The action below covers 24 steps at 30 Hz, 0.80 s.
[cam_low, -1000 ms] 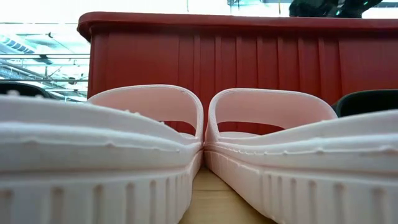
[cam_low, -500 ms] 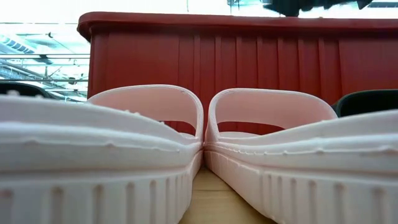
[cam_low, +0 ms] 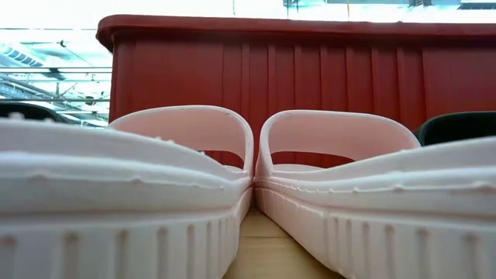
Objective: Pick and place slides into bin
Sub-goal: Put the black slide into the red bin
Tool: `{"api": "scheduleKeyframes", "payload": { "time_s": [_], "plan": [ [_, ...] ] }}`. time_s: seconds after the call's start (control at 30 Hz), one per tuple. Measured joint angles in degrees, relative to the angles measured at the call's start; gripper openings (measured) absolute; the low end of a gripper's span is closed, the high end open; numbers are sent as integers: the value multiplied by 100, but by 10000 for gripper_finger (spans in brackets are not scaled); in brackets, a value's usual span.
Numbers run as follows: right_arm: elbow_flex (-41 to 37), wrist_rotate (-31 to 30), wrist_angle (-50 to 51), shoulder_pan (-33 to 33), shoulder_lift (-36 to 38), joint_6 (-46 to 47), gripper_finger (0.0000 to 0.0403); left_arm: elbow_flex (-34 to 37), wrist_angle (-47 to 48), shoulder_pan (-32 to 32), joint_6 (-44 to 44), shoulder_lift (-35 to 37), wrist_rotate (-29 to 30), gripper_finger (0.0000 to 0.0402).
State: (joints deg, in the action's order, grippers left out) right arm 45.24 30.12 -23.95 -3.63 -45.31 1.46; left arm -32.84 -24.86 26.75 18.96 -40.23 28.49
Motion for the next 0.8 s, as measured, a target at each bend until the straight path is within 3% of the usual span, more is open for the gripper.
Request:
{"api": "scheduleKeyframes", "payload": {
  "time_s": [0.17,0.43,0.5,0.67,0.8],
  "plan": [
    [-1,-120,-257,-1096,-522,-428,183,0,86,184,-240,0,-8,202],
    [-1,-1250,-670,-2660,-1501,-1290,183,0,151,607,-474,-2,-65,202],
    [-1,-1769,-825,-3012,-1711,-1495,183,0,91,685,-555,-2,-257,202],
    [24,-3727,-982,-3811,-1935,-1876,183,0,44,835,-664,-2,-975,202],
    [213,-4867,-578,-4313,-2069,-1797,183,0,4,920,-715,-68,-1061,202]
  ]
}}
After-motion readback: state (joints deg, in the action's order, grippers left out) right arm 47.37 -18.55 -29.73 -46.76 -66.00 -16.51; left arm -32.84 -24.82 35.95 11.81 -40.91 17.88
